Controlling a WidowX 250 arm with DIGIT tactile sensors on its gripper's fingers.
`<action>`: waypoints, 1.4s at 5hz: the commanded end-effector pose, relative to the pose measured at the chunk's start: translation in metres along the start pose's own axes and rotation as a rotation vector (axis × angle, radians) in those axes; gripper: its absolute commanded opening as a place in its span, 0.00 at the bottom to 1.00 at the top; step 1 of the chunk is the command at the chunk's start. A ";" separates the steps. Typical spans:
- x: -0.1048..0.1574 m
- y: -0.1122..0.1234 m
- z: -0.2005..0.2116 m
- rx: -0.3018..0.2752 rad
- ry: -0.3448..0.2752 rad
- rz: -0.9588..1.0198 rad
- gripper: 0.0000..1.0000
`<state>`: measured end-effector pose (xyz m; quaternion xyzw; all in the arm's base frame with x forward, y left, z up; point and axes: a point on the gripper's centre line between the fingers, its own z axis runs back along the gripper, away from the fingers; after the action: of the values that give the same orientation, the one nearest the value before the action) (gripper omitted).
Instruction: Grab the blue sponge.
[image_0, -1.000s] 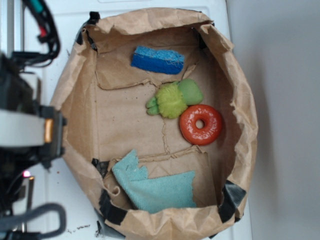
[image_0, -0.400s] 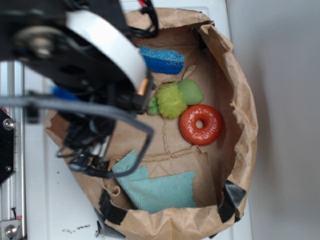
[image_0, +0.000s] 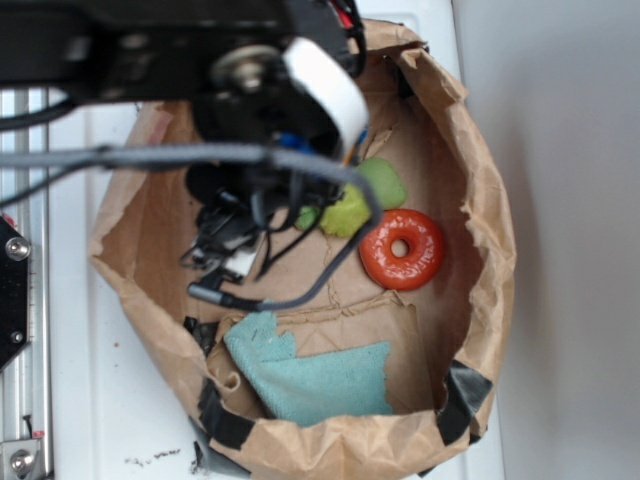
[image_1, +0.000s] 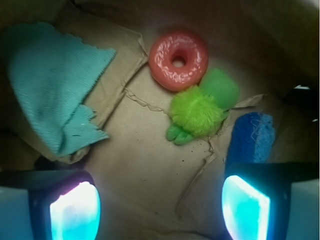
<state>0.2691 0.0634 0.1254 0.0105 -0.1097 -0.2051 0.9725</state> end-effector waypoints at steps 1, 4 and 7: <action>0.010 0.035 -0.003 0.159 0.040 0.035 1.00; 0.004 0.047 -0.036 0.194 0.115 -0.055 1.00; 0.008 0.071 -0.038 0.176 0.106 -0.043 1.00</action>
<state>0.3050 0.1177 0.0736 0.0878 -0.0525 -0.2197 0.9702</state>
